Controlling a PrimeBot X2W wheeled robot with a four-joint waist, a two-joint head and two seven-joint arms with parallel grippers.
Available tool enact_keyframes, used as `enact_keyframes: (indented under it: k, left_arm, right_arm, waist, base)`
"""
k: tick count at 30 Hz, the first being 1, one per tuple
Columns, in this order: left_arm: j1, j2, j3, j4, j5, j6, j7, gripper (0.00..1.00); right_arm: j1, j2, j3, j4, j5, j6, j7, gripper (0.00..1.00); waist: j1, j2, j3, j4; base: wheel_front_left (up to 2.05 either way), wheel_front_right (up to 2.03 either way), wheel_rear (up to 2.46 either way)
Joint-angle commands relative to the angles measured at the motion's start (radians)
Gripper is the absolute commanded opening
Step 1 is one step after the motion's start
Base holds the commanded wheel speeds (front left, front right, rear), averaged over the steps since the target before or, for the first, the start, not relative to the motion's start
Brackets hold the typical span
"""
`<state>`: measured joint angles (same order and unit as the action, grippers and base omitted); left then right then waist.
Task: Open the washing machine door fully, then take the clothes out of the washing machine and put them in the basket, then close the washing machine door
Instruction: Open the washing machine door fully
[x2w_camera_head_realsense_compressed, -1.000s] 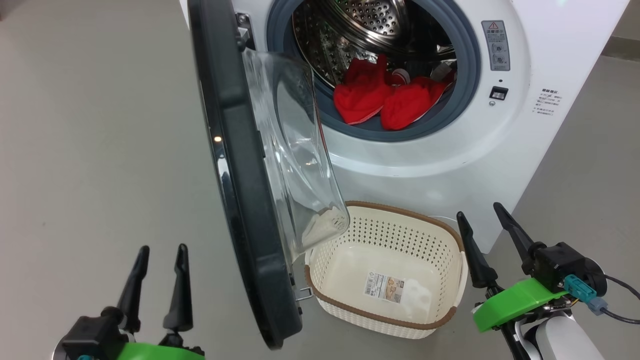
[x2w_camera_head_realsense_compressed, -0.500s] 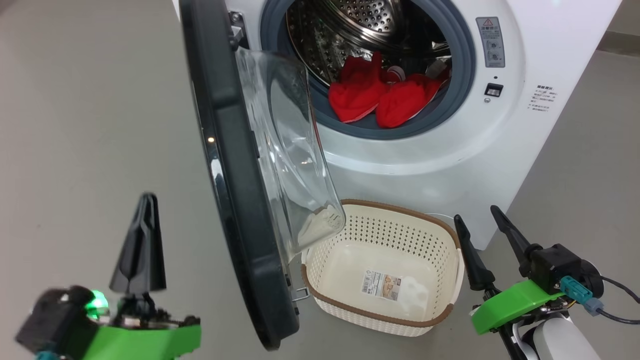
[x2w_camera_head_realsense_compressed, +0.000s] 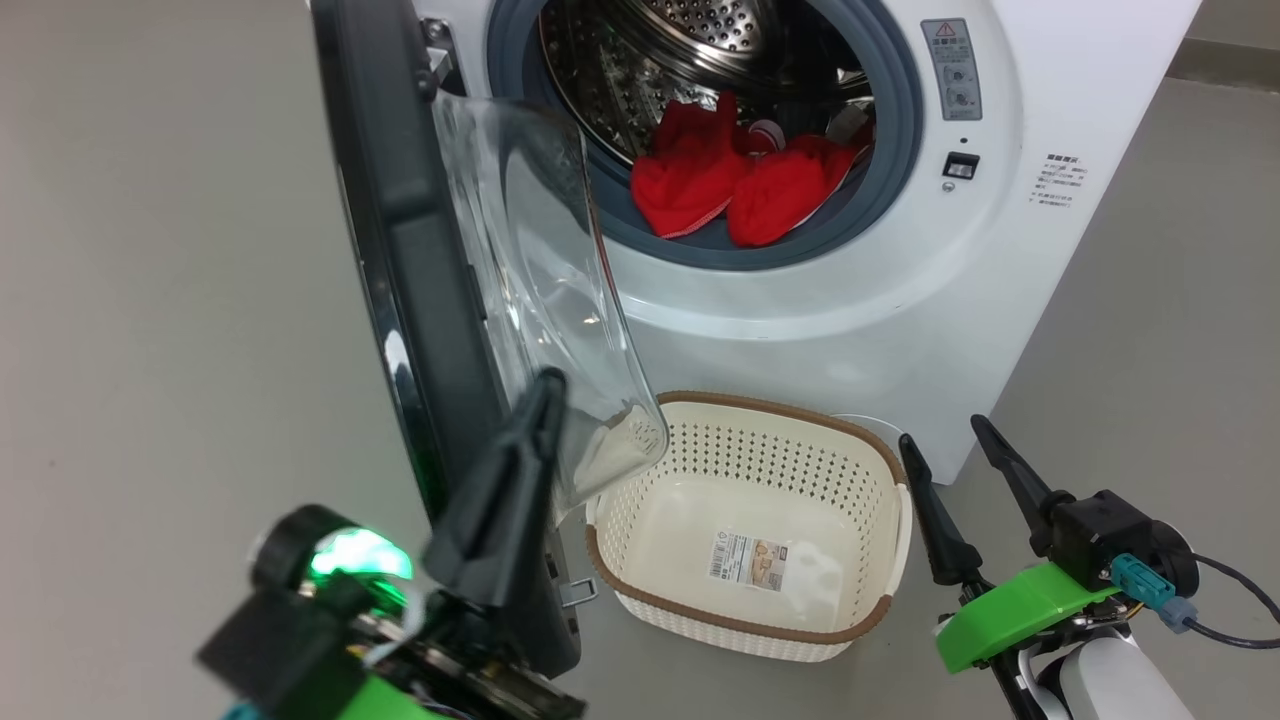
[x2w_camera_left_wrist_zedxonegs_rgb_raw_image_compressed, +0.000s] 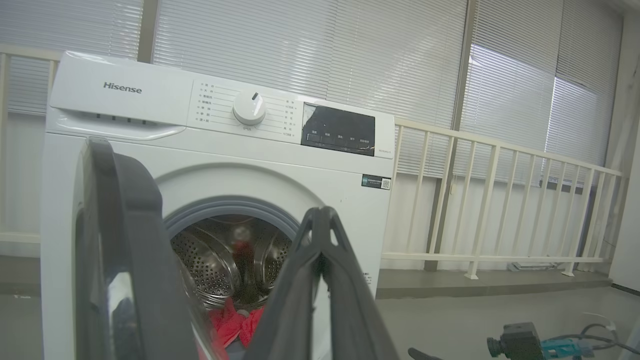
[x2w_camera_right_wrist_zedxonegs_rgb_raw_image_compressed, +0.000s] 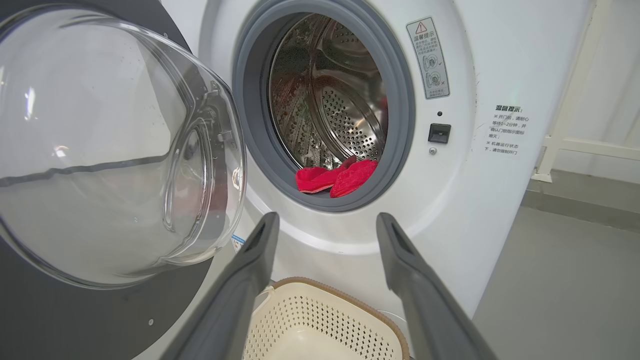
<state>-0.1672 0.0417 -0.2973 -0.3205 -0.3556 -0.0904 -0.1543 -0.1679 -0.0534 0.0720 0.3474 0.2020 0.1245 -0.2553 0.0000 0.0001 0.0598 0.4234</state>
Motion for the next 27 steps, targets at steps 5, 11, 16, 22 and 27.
enact_keyframes:
  k: [5, 11, 16, 22, 27]
  left_arm:
    - [0.022, 0.018, -0.039, -0.003, -0.012, 0.004, 0.144, 0.0]
    - [0.057, 0.02, -0.06, 0.032, -0.023, 0.035, 0.216, 0.0]
    - [0.079, 0.04, -0.065, 0.086, -0.017, 0.054, 0.268, 0.0]
    - [0.091, 0.038, -0.054, 0.147, -0.024, 0.085, 0.27, 0.0]
    - [0.086, 0.039, -0.035, 0.188, -0.016, 0.112, 0.258, 0.0]
  right_arm:
    - [-0.027, 0.003, 0.022, -0.028, 0.015, 0.006, -0.006, 1.0]
    - [-0.01, 0.003, 0.021, -0.051, 0.012, 0.006, -0.006, 1.0]
    - [0.005, 0.003, 0.023, -0.062, 0.015, 0.006, -0.006, 1.0]
    - [0.021, 0.003, 0.028, -0.063, 0.02, 0.006, -0.006, 1.0]
    - [0.034, 0.003, 0.037, -0.059, 0.024, 0.006, -0.006, 1.0]
  waist:
    - [0.0, -0.0001, -0.007, -0.012]
    - [0.0, -0.0001, -0.02, -0.012]
    - [0.0, -0.0001, -0.032, -0.008]
    - [0.0, -0.0001, -0.047, -0.002]
    - [0.0, -0.0001, -0.059, 0.005]
  base:
    - [0.0, 0.0, 0.0]
    - [0.0, 0.0, 0.0]
    - [0.0, 0.0, 0.0]
    - [0.0, 0.0, 0.0]
    - [0.0, 0.0, 0.0]
